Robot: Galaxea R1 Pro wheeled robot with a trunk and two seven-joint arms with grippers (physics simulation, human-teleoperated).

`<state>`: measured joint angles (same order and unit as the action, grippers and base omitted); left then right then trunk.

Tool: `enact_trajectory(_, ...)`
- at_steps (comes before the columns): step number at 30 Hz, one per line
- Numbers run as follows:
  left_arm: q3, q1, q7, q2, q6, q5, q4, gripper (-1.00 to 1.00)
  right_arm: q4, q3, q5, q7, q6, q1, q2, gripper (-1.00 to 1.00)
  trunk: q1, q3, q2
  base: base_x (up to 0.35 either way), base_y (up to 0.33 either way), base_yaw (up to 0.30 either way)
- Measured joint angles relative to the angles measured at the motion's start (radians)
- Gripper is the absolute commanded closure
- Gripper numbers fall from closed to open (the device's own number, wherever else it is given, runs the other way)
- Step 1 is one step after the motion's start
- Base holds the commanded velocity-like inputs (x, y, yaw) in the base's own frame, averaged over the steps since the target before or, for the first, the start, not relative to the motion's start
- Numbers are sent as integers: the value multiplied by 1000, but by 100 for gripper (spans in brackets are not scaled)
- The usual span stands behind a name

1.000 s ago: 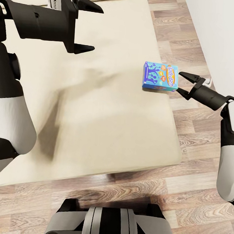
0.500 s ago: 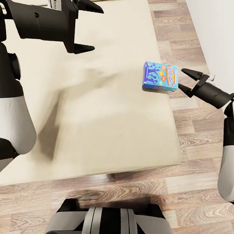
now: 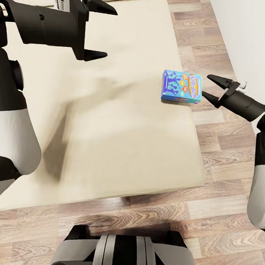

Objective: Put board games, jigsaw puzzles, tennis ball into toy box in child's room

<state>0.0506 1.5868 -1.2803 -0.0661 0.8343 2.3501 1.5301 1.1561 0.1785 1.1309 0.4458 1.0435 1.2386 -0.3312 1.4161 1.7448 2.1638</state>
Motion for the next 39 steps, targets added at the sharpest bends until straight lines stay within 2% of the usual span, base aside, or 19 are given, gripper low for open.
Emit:
enact_trajectory(29, 0, 0, 0, 0, 0, 0, 0, -100, 34, -10, -2, 0, 0, -49, 11, -100, 0, 0, 0, 0, 0, 0)
enact_trajectory(39, 0, 0, 0, 0, 0, 0, 0, -100, 41, -14, -2, 1, -26, -60, 12, -100, 0, 0, 0, 0, 0, 0)
